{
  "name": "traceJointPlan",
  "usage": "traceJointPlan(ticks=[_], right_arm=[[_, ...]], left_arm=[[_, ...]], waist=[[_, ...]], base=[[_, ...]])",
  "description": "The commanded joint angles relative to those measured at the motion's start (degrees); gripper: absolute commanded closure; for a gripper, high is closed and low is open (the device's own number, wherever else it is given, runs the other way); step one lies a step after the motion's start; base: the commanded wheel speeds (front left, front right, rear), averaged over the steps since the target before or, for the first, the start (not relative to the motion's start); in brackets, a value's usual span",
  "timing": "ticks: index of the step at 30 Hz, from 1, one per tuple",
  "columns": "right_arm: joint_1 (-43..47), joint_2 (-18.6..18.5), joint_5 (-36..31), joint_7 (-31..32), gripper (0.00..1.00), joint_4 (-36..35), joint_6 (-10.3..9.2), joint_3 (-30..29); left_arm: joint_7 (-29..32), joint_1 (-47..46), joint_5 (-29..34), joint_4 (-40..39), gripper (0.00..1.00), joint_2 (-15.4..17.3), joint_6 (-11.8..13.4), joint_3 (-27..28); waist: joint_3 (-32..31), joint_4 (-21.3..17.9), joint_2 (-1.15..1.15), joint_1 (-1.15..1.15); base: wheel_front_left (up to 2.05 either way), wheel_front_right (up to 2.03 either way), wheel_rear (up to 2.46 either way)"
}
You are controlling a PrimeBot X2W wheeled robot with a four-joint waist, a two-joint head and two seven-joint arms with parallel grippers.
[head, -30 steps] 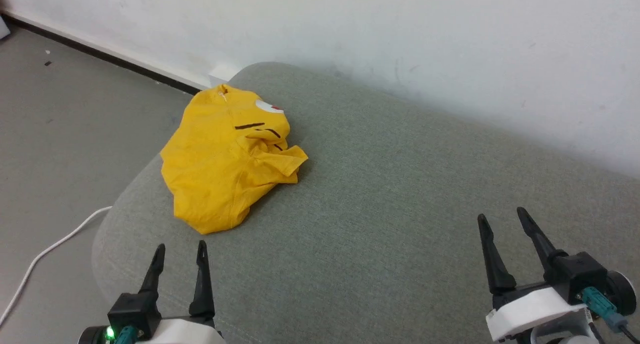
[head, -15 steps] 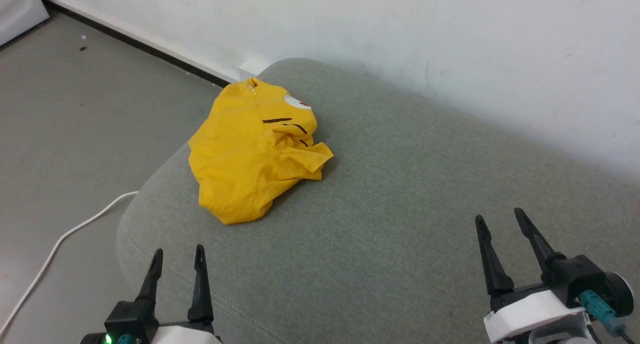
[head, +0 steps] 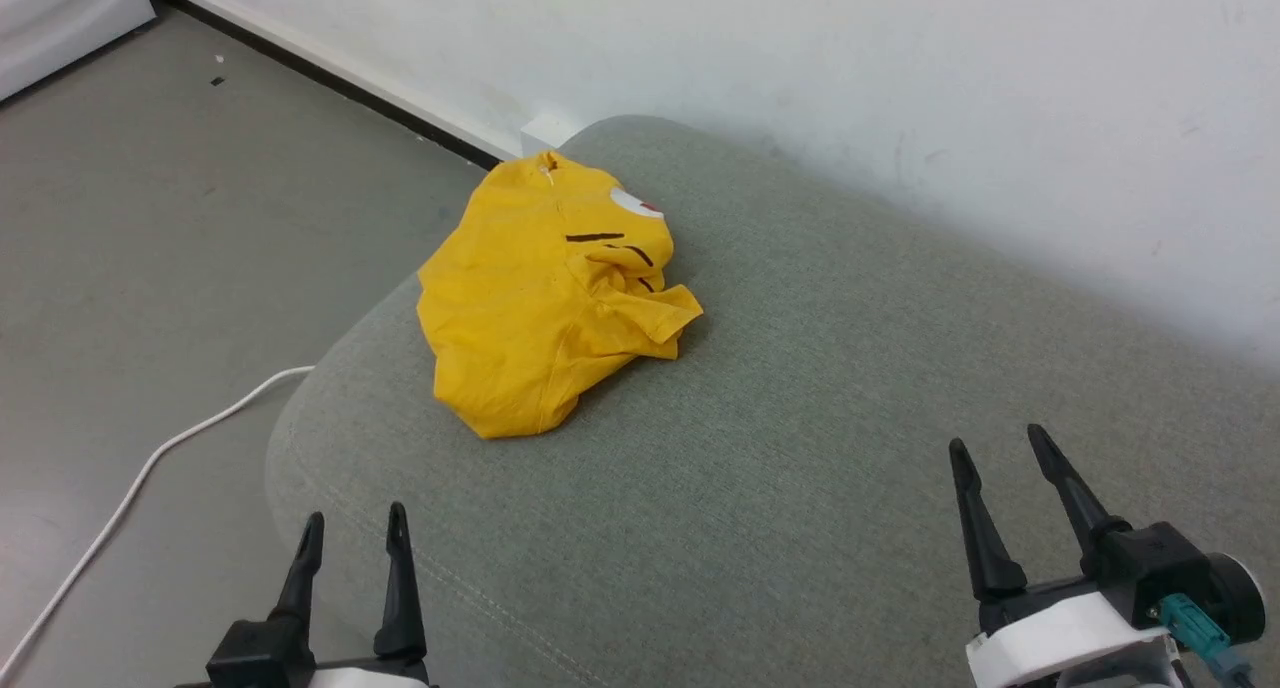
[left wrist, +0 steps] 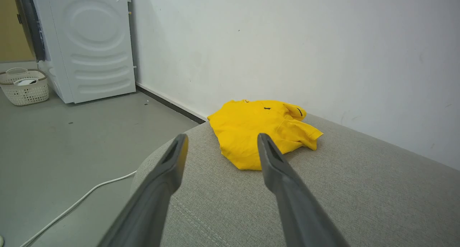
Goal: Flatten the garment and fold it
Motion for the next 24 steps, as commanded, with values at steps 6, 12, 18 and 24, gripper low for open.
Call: traceJointPlan(ticks=[6,12,18,24], right_arm=[[0.72,0.17,-0.01,-0.12,0.0,-0.05,-0.13,-0.02],[0.44,0.17,-0.47,0.48,0.0,-0.85,-0.13,0.13],[-0.65,0.17,-2.83,2.58,0.0,-3.73,-0.13,-0.34],[-2.77,0.17,-5.49,5.4,0.0,-7.29,-0.13,0.28]], left_arm=[[-0.27,0.54,-0.22,0.03,0.0,-0.29,0.27,-0.45],[0.5,-1.85,-2.7,0.0,0.0,-0.18,-0.47,-0.71],[6.62,-13.36,-2.19,-4.85,0.0,3.95,-3.36,-1.73],[16.63,-28.55,-3.7,-5.73,0.0,8.02,-5.16,-0.53]], waist=[[0.24,-0.16,0.0,0.0],[1.28,-0.48,0.0,0.0],[4.88,-1.46,0.0,0.0],[9.86,-4.4,0.0,0.0]], base=[[0.0,0.0,0.0],[0.0,0.0,0.0],[0.0,0.0,0.0],[0.0,0.0,0.0]])
